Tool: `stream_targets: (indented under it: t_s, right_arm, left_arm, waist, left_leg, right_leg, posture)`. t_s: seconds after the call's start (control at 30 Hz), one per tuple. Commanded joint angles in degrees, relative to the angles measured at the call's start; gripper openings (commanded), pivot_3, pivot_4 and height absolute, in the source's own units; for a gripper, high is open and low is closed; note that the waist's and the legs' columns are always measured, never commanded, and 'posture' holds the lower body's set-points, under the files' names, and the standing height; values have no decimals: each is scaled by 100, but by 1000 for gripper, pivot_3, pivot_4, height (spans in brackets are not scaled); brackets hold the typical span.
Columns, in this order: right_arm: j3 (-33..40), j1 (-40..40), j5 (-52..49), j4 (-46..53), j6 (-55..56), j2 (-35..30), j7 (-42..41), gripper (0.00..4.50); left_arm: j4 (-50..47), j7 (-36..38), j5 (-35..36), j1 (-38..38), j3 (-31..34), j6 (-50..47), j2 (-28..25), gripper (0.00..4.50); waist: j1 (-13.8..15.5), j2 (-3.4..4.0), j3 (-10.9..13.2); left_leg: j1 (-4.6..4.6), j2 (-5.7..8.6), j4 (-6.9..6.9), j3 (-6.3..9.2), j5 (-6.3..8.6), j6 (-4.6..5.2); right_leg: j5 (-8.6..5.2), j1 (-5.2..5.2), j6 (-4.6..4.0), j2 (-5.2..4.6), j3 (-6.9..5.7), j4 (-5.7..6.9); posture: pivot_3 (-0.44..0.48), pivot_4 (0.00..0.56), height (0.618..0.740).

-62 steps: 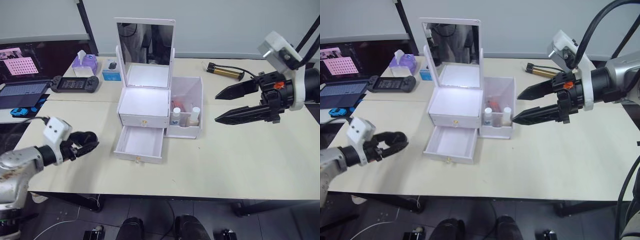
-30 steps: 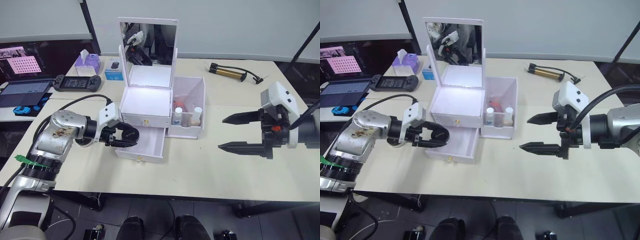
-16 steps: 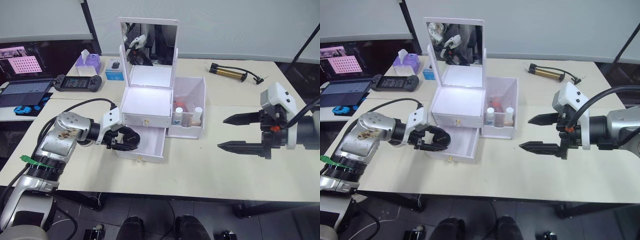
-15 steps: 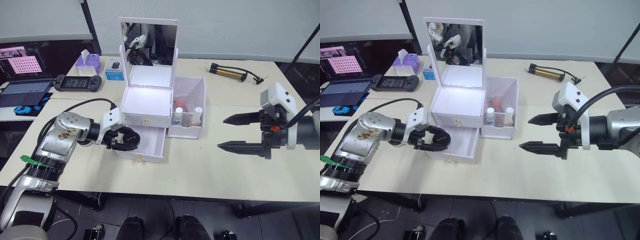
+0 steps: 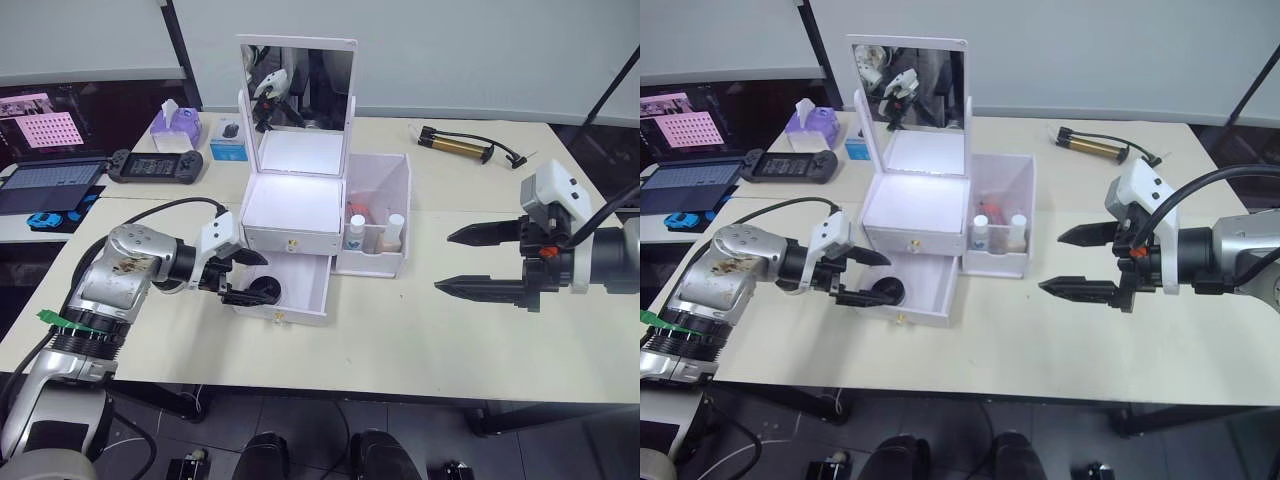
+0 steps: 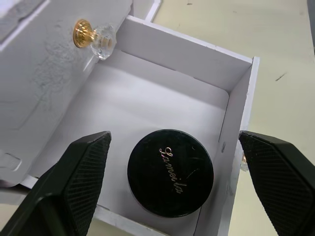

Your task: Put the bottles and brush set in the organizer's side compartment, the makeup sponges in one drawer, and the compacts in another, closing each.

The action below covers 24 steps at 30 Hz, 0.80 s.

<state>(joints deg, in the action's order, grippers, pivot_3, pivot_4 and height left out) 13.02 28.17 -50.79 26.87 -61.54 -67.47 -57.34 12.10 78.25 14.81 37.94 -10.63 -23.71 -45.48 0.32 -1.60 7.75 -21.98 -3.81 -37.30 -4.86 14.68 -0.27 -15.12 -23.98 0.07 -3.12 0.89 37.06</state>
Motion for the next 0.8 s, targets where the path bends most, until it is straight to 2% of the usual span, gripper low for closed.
stream_targets:
  t_s: [0.03, 0.23, 0.4, 0.53, 0.67, 0.8]
  right_arm:
    - [89, 54, 23, 20, 200, -10, -26, 4500]
    - [176, -339, 394, -62, 817, 125, -123, 4500]
    - [527, -319, 127, -168, 1423, 831, -171, 4500]
    - [388, -413, 272, -210, 1823, 862, -569, 4500]
    - [-171, 96, 300, -603, 1747, 826, -927, 4500]
    - [-1007, 1068, 298, -1170, 1288, 1049, -1246, 4500]
  left_arm:
    - [-28, -2, 55, 73, 273, 74, -115, 4473]
    - [-129, -214, 126, -103, 627, 13, -214, 4473]
    - [-63, -635, 161, -312, 1081, -158, -420, 4473]
    - [-101, -1070, 340, -720, 1812, -511, -679, 4473]
    - [-511, -1505, 564, -1506, 2732, -735, -919, 4473]
    - [-1335, -2084, 720, -2624, 3691, -1108, -789, 4473]
  waist:
    - [0, 0, 0]
    - [3, -4, -3]
    - [-15, -5, -5]
    - [-47, -4, -5]
    - [-99, -3, -5]
    - [-115, -1, -6]
  left_leg:
    - [0, 0, 0, 1, 0, 0]
    - [-2, 0, -4, 2, 0, 0]
    - [-1, -1, -8, 3, 0, 0]
    - [0, -4, -8, 4, 0, 0]
    - [6, -9, -6, 2, 0, 0]
    - [11, -11, -4, 1, 0, 0]
  right_leg:
    - [0, 0, 0, 0, 0, 0]
    - [0, 1, 0, 0, -3, 1]
    - [0, 1, 1, 1, -1, 7]
    - [0, 1, 1, 3, -2, 6]
    - [0, 2, 0, 1, -4, 8]
    - [0, 1, -1, -3, 0, 10]
  posture:
    - [0, 150, 725]
    - [0, 150, 725]
    - [0, 150, 725]
    - [0, 150, 725]
    - [0, 150, 725]
    - [0, 150, 725]
